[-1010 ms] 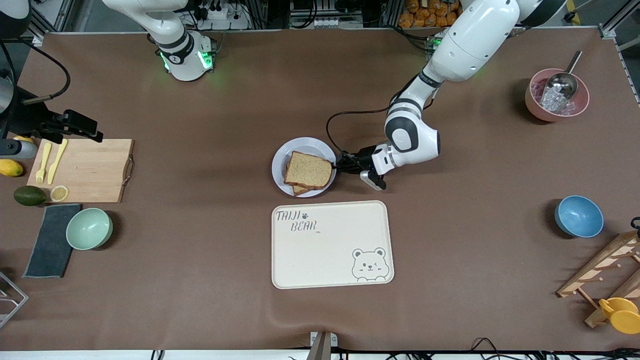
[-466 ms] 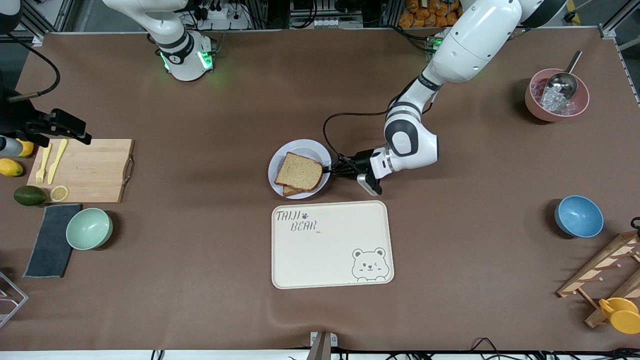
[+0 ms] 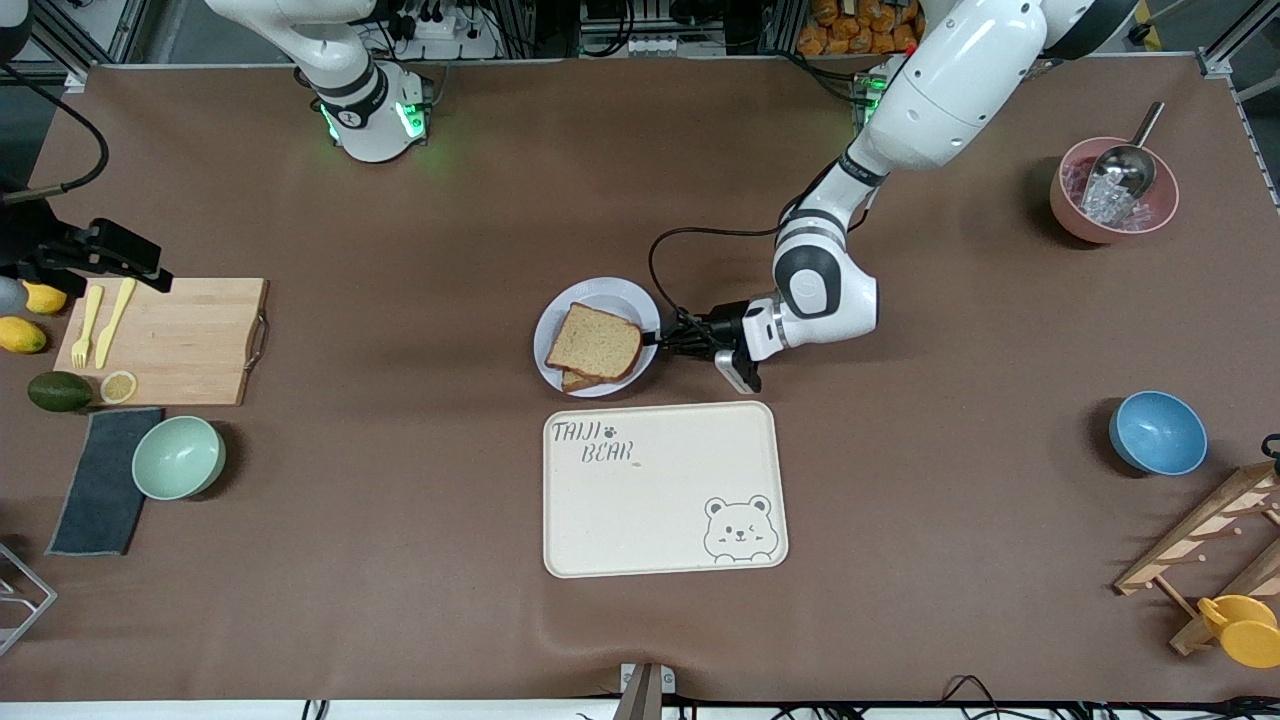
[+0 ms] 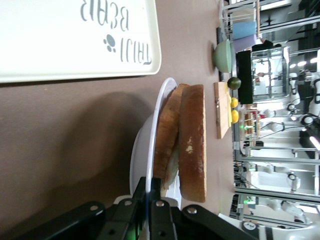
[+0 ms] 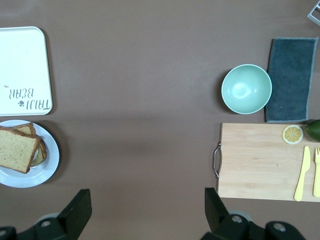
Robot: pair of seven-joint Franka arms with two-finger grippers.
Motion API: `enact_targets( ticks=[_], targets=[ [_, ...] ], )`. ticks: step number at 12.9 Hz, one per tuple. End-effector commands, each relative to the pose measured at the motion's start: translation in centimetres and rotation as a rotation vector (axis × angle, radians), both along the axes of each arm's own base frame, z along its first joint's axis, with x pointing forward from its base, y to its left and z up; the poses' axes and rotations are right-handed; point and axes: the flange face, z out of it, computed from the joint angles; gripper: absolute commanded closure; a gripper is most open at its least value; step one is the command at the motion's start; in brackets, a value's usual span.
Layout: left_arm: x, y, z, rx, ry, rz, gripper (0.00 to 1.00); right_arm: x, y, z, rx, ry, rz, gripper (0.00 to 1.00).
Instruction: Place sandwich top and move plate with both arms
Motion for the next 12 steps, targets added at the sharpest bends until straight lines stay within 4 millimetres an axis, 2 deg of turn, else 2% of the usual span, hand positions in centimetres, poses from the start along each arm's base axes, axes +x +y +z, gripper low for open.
enact_targets(
  ticks=[1, 4, 6, 10, 11, 12],
  targets=[
    [0.7, -0.9, 1.0, -0.08, -0.014, 0.013, 1.0, 0.0, -0.2, 0.8, -0.017, -0.006, 0.003, 0.0],
    [0.6, -1.3, 1.7, -0.105, -0.012, 0.016, 1.0, 0.0, -0.6, 0.7, -0.016, -0.004, -0.005, 0.0],
    [0.9, -1.8, 3.0, -0.121, -0.019, 0.016, 1.0, 0.0, -0.6, 0.5, -0.015, 0.004, -0.006, 0.0],
    [3.3, -2.3, 5.4, -0.153, -0.011, 0.054, 1.0, -0.1, -0.9, 0.5, -0.015, 0.013, -0.01, 0.0],
    [4.7, -1.3, 5.8, -0.16, -0.018, 0.079, 1.0, -0.1, -0.9, 0.5, -0.015, 0.013, -0.01, 0.0],
    [5.3, -1.1, 6.4, -0.169, -0.018, 0.09, 1.0, -0.2, -0.9, 0.6, -0.015, 0.01, -0.01, 0.0]
  ],
)
